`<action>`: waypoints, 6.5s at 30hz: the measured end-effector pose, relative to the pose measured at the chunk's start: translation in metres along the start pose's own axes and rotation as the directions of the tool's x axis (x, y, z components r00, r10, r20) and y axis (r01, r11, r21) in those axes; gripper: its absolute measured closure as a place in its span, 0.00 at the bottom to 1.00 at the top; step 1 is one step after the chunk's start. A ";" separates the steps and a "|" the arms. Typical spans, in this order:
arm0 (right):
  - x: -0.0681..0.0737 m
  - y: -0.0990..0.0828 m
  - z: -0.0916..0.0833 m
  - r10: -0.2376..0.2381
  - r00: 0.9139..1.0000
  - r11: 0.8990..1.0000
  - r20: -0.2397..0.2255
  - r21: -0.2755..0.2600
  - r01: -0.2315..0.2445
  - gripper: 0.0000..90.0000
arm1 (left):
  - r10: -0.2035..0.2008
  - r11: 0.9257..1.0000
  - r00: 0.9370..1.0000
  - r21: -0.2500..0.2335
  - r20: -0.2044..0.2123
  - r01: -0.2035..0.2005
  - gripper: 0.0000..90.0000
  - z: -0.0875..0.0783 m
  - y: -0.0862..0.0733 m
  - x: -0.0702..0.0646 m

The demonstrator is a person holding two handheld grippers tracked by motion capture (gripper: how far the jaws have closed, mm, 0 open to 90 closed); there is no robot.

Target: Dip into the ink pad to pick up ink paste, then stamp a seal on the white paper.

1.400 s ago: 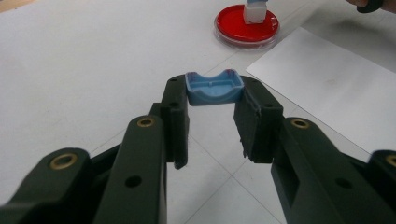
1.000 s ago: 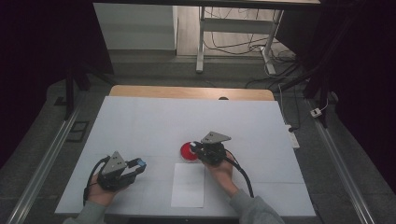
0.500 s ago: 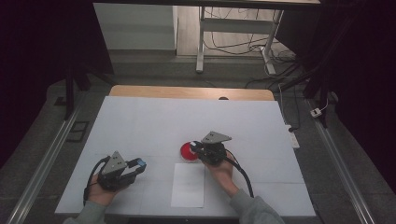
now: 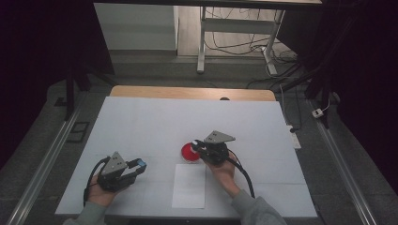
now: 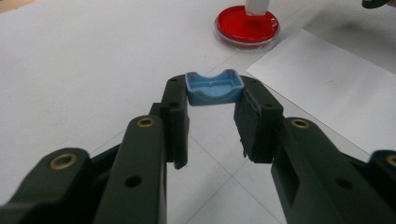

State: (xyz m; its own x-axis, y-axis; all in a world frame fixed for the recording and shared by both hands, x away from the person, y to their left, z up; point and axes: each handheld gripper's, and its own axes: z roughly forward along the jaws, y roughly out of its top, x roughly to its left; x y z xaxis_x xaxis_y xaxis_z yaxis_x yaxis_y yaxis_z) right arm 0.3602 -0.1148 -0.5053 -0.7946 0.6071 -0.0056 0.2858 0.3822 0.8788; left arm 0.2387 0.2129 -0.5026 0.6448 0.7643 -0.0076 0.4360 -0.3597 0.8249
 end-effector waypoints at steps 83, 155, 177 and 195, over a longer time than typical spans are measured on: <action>0.003 0.000 0.014 -0.032 0.999 0.998 -0.004 0.051 0.033 0.84 | 0.003 1.000 1.000 0.002 0.000 -0.003 0.73 0.000 0.001 -0.001; -0.013 0.005 -0.062 0.044 0.998 0.995 -0.033 -0.088 -0.047 0.84 | -0.025 1.000 1.000 0.001 -0.009 0.025 0.73 0.000 -0.003 0.005; -0.005 0.003 -0.070 0.033 0.997 0.996 -0.063 -0.082 -0.038 0.84 | -0.025 1.000 1.000 0.000 -0.006 0.025 0.73 0.000 -0.003 0.006; 0.008 -0.001 -0.074 0.025 0.993 0.998 -0.115 -0.061 -0.033 0.84 | -0.026 1.000 1.000 -0.001 -0.006 0.026 0.73 -0.001 -0.003 0.007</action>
State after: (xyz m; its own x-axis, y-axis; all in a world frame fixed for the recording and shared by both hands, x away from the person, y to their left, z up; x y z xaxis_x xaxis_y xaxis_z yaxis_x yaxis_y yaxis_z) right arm 0.3141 -0.1623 -0.4706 -0.8435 0.5323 0.0716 0.2782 0.3189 0.9060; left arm 0.2414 0.2192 -0.5047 0.6292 0.7768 -0.0256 0.4522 -0.3391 0.8250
